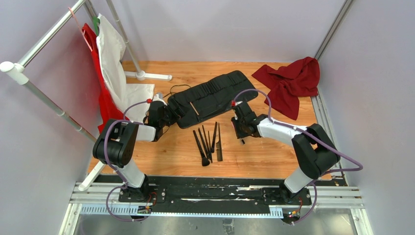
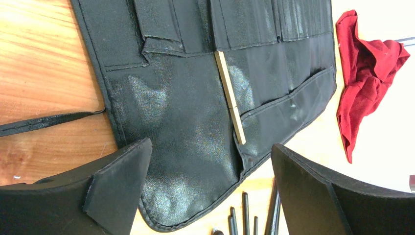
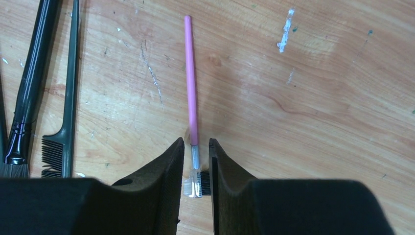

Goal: Organize the makeup
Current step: Pick up the makeup brush from the center of the board, then place the makeup brush in the cosmetics bag.

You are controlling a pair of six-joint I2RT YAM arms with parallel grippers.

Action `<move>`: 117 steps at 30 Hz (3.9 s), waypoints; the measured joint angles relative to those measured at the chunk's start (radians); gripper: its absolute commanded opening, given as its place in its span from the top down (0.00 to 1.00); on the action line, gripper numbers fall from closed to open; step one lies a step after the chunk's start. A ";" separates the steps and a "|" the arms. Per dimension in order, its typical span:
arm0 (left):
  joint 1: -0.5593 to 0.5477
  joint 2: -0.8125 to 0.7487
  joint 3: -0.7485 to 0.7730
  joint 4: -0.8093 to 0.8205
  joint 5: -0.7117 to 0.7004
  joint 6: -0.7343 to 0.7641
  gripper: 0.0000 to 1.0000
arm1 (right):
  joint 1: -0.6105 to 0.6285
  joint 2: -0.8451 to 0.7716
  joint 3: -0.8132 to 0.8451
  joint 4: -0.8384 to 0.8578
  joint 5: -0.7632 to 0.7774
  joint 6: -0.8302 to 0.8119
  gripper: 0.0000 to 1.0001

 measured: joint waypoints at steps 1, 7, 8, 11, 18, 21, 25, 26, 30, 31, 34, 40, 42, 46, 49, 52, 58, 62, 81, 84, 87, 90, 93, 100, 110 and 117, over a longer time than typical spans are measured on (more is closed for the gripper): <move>0.000 0.000 0.000 0.000 0.000 0.000 0.02 | 0.000 0.000 -0.002 0.003 -0.003 0.000 0.75; 0.000 0.000 0.000 0.000 0.000 0.000 0.02 | -0.001 0.000 -0.023 0.021 -0.022 0.004 0.78; 0.000 0.000 0.000 0.000 0.000 0.000 0.02 | -0.001 0.000 -0.025 0.026 -0.026 0.004 0.79; 0.000 0.000 0.000 0.000 0.000 0.000 0.02 | -0.002 0.000 -0.029 0.039 -0.034 0.008 0.88; 0.000 0.000 0.000 0.000 0.000 0.000 0.02 | -0.002 0.001 -0.032 0.053 -0.045 0.015 0.99; 0.000 0.000 0.000 0.000 0.000 0.000 0.02 | -0.002 0.000 -0.030 0.050 -0.045 0.014 0.99; 0.000 0.000 0.000 0.000 0.000 0.000 0.02 | -0.002 -0.001 -0.001 0.009 -0.042 0.003 0.99; 0.000 0.000 0.000 0.000 0.000 0.000 0.02 | -0.002 -0.001 0.019 -0.003 -0.042 -0.001 0.99; 0.000 0.000 0.000 0.000 0.000 -0.001 0.02 | -0.002 0.000 0.129 -0.038 -0.047 -0.017 0.99; 0.000 0.000 0.000 0.000 0.000 -0.001 0.02 | -0.002 0.003 0.168 -0.042 -0.051 -0.021 0.99; 0.000 0.000 0.000 0.000 0.000 -0.001 0.02 | -0.002 0.033 0.277 -0.037 -0.074 -0.029 0.99; 0.000 0.000 0.000 0.000 0.000 -0.003 0.02 | -0.002 0.200 0.469 -0.037 -0.148 -0.032 1.00; 0.000 0.000 0.000 0.000 0.000 -0.004 0.02 | -0.002 0.263 0.521 -0.041 -0.173 -0.034 0.99; 0.000 0.000 0.000 0.000 0.001 -0.004 0.02 | 0.001 0.383 0.641 -0.061 -0.220 -0.041 0.99; 0.000 0.000 0.000 0.000 0.002 -0.004 0.02 | 0.005 0.457 0.739 -0.082 -0.246 -0.047 0.99; 0.000 0.000 0.000 0.000 0.001 -0.004 0.02 | 0.008 0.502 0.800 -0.108 -0.266 -0.052 1.00; 0.000 0.000 0.000 0.000 0.002 -0.004 0.02 | 0.012 0.576 0.900 -0.164 -0.299 -0.060 0.99; 0.000 0.000 0.000 0.000 0.002 -0.004 0.02 | 0.012 0.610 0.945 -0.206 -0.309 -0.064 0.99; 0.000 0.000 0.000 0.000 0.002 -0.004 0.02 | 0.012 0.740 1.139 -0.375 -0.316 -0.082 1.00; 0.000 0.000 0.000 0.000 0.002 -0.004 0.02 | 0.012 0.756 1.157 -0.395 -0.316 -0.083 0.99; 0.000 0.000 0.000 0.000 0.002 -0.004 0.02 | 0.012 0.771 1.175 -0.407 -0.317 -0.083 0.99; 0.000 0.000 0.000 0.000 0.002 -0.004 0.02 | 0.012 0.780 1.182 -0.417 -0.317 -0.084 0.99; 0.000 0.000 0.000 0.000 0.002 -0.004 0.02 | 0.012 0.785 1.185 -0.425 -0.318 -0.084 0.99; 0.000 0.000 0.000 0.001 0.002 -0.005 0.02 | 0.013 0.789 1.187 -0.434 -0.321 -0.085 0.99; 0.000 0.000 0.000 0.001 0.003 -0.005 0.02 | 0.021 0.789 1.198 -0.444 -0.320 -0.097 0.99; 0.000 0.000 0.000 0.002 0.007 -0.005 0.02 | 0.034 0.789 1.219 -0.451 -0.321 -0.098 0.99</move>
